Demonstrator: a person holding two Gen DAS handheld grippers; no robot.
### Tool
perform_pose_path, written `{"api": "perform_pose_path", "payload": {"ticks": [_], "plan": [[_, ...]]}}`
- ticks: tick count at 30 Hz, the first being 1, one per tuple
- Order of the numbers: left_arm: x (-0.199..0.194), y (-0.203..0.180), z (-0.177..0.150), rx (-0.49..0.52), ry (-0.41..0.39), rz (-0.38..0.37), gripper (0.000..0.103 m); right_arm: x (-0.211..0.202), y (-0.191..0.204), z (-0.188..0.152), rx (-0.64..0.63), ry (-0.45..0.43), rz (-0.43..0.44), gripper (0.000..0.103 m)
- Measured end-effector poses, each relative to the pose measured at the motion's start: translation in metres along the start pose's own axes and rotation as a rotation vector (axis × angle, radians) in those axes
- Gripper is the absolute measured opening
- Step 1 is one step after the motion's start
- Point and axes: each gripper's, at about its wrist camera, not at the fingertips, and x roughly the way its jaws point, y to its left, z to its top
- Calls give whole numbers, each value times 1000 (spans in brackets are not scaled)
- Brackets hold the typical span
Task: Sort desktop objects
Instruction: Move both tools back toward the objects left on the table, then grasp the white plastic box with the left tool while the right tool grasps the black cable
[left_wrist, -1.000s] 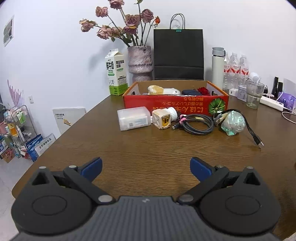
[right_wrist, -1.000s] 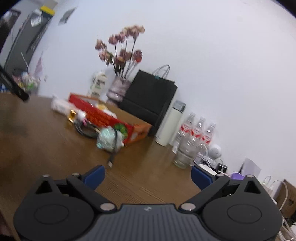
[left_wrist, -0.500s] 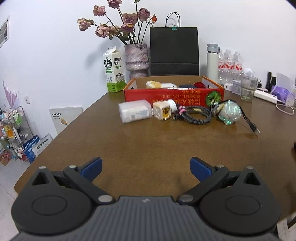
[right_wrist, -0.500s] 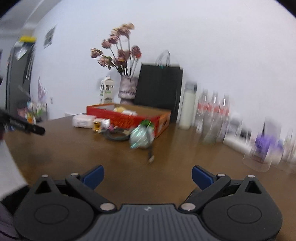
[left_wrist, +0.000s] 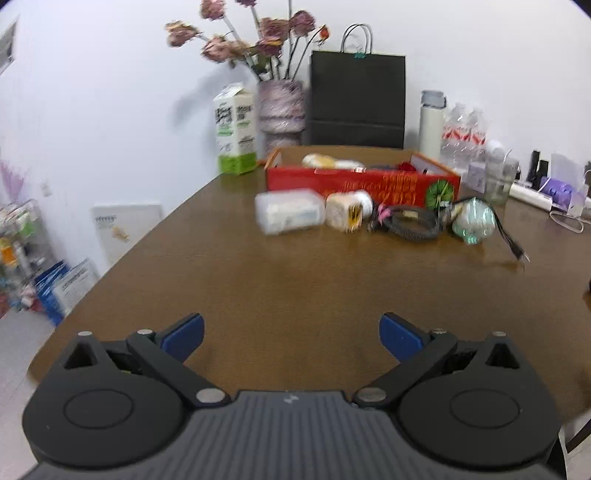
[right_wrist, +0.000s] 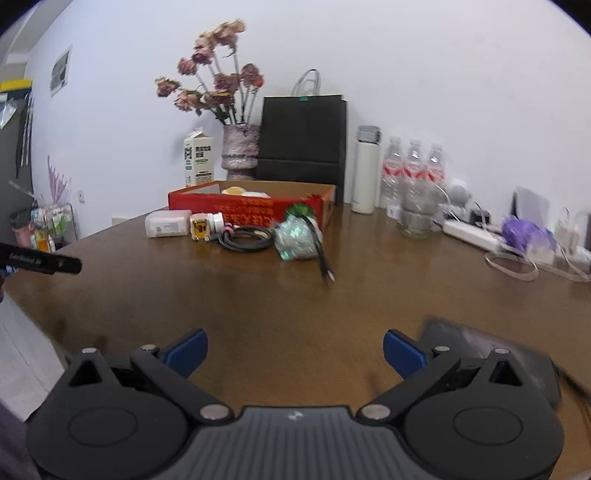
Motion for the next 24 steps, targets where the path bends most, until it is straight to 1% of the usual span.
{"api": "perform_pose_path", "payload": {"ticks": [2,3,4,5,6,9,11,12,14,15,16,18,19,20,22,24], "plan": [[22,2,20,21,-6,0,103,23,6,17,-27,-19,5,100],[33,5,30,17,-20,-3,103,34,7,24,-26,-20,3,97],[46,8,41,7,-33,-7,103,47,6,33,-21,-14,-4,92],[61,11,53,2,-33,-11,103,63,5,42,-17,-1,-10,90],[75,12,63,6,-30,-22,103,79,2,52,-9,8,-17,85],[120,14,91,72,-52,-63,103,122,-7,74,25,39,-44,83],[144,16,101,129,-51,-90,103,150,-11,83,33,80,-74,78],[155,17,105,159,-54,-132,103,160,-13,85,32,101,-84,75],[176,23,110,222,-43,-248,103,177,-15,84,27,141,-89,67],[186,26,113,254,-34,-299,103,184,-15,83,25,155,-91,60],[194,27,115,275,-29,-319,103,189,-15,83,26,166,-97,52],[209,31,119,324,-12,-360,103,198,-14,83,32,192,-98,44],[217,33,121,344,-1,-393,103,200,-14,81,39,198,-95,40],[224,34,123,357,13,-416,103,203,-14,80,44,205,-94,39],[232,34,123,366,50,-450,103,209,-15,79,53,215,-96,30],[236,34,122,355,71,-459,102,214,-16,79,61,224,-96,23]]}}
